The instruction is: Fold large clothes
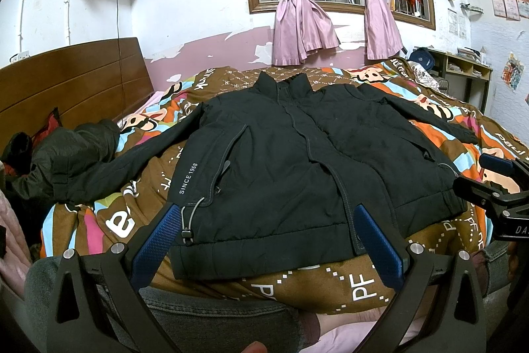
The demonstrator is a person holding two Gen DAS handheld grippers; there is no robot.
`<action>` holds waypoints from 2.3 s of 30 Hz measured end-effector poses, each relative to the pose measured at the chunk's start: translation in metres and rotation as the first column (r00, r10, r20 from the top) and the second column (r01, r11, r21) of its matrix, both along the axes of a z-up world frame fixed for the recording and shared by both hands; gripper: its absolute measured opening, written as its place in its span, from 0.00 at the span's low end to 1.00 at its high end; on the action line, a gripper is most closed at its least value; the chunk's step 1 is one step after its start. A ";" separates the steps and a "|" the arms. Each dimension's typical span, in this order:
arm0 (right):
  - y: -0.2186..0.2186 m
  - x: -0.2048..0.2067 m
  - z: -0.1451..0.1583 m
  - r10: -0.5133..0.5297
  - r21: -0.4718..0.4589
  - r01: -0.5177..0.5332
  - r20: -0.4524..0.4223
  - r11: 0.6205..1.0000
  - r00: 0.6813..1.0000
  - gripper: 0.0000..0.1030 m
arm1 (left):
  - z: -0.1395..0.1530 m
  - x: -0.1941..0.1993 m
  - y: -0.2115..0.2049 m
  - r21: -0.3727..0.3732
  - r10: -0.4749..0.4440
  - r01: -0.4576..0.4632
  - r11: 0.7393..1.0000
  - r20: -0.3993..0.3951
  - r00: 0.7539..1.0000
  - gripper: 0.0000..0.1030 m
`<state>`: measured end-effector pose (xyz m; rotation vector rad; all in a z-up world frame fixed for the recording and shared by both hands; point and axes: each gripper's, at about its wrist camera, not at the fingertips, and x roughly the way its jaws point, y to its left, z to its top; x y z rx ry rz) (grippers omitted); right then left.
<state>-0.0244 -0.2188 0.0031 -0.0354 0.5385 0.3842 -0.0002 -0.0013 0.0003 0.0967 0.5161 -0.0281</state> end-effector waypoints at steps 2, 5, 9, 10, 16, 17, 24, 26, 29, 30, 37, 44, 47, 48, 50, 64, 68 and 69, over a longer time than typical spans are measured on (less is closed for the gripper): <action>-0.001 0.000 0.000 0.000 0.000 0.000 0.001 1.000 1.000 1.00 | 0.000 0.000 0.000 0.000 0.000 0.000 1.000 0.000 1.000 0.99; -0.001 0.000 -0.001 0.000 0.000 0.000 0.000 1.000 1.000 1.00 | 0.000 0.000 0.000 0.000 0.000 0.000 1.000 0.000 1.000 0.99; -0.001 0.000 -0.001 0.000 0.000 0.000 -0.001 1.000 1.000 1.00 | 0.000 0.000 0.000 0.001 0.000 0.000 1.000 -0.001 1.000 0.99; -0.001 0.000 -0.001 0.000 0.000 0.000 -0.001 1.000 1.000 1.00 | 0.000 0.000 0.000 0.001 0.000 0.000 1.000 -0.001 1.000 0.99; -0.001 0.001 0.000 -0.001 -0.001 0.001 -0.002 1.000 1.000 1.00 | 0.000 0.000 0.000 0.001 0.000 0.000 1.000 -0.001 1.000 0.99; -0.001 0.001 -0.001 -0.004 -0.002 0.004 -0.003 1.000 1.000 1.00 | 0.000 0.000 0.000 0.002 0.001 -0.001 1.000 -0.001 1.000 0.99; -0.001 0.014 0.004 -0.066 -0.022 0.065 -0.029 0.998 0.997 1.00 | -0.001 0.014 -0.001 -0.054 0.018 -0.021 0.998 -0.051 0.999 0.99; 0.001 0.021 0.010 -0.063 -0.026 0.063 -0.014 0.998 0.998 1.00 | 0.004 0.024 0.004 -0.085 0.024 -0.029 0.996 -0.064 0.998 0.99; 0.001 0.035 0.025 -0.044 -0.036 0.045 0.009 0.998 0.999 1.00 | 0.013 0.036 0.007 -0.089 0.039 -0.044 0.995 -0.059 0.997 0.99; 0.000 0.041 0.033 -0.031 -0.046 0.032 0.015 0.998 0.999 1.00 | 0.019 0.041 0.008 -0.085 0.043 -0.047 0.995 -0.054 0.998 0.99; -0.030 0.103 0.112 -0.034 -0.103 0.039 0.048 0.994 0.998 1.00 | 0.053 0.104 0.008 -0.045 0.096 -0.102 0.994 -0.127 0.987 0.99; -0.094 0.194 0.177 -0.212 -0.024 0.211 -0.021 0.977 0.977 1.00 | 0.086 0.166 0.007 -0.110 0.070 -0.084 0.990 -0.127 0.989 0.99; -0.123 0.237 0.176 -0.309 -0.021 0.309 -0.088 0.951 0.947 1.00 | 0.095 0.196 -0.002 -0.108 0.061 -0.073 0.991 -0.111 0.992 0.99; -0.134 0.251 0.174 -0.333 -0.010 0.335 -0.121 0.942 0.935 1.00 | 0.096 0.209 -0.006 -0.108 0.061 -0.073 0.991 -0.114 0.992 0.99; -0.161 0.275 0.160 -0.374 0.038 0.390 -0.209 0.920 0.904 1.00 | 0.096 0.237 -0.012 -0.117 0.052 -0.068 0.991 -0.140 0.989 0.99; -0.326 0.325 -0.049 -0.454 0.290 0.822 -0.721 0.490 0.525 1.00 | 0.007 0.381 -0.098 -0.255 -0.205 0.137 0.957 -0.263 0.943 0.99; -0.359 0.318 -0.071 -0.498 0.261 0.881 -0.745 0.395 0.444 1.00 | -0.014 0.407 -0.118 -0.301 -0.307 0.228 0.926 -0.249 0.918 0.99; -0.365 0.321 -0.077 -0.479 0.274 0.881 -0.757 0.386 0.445 1.00 | -0.017 0.412 -0.124 -0.306 -0.320 0.239 0.922 -0.250 0.914 0.99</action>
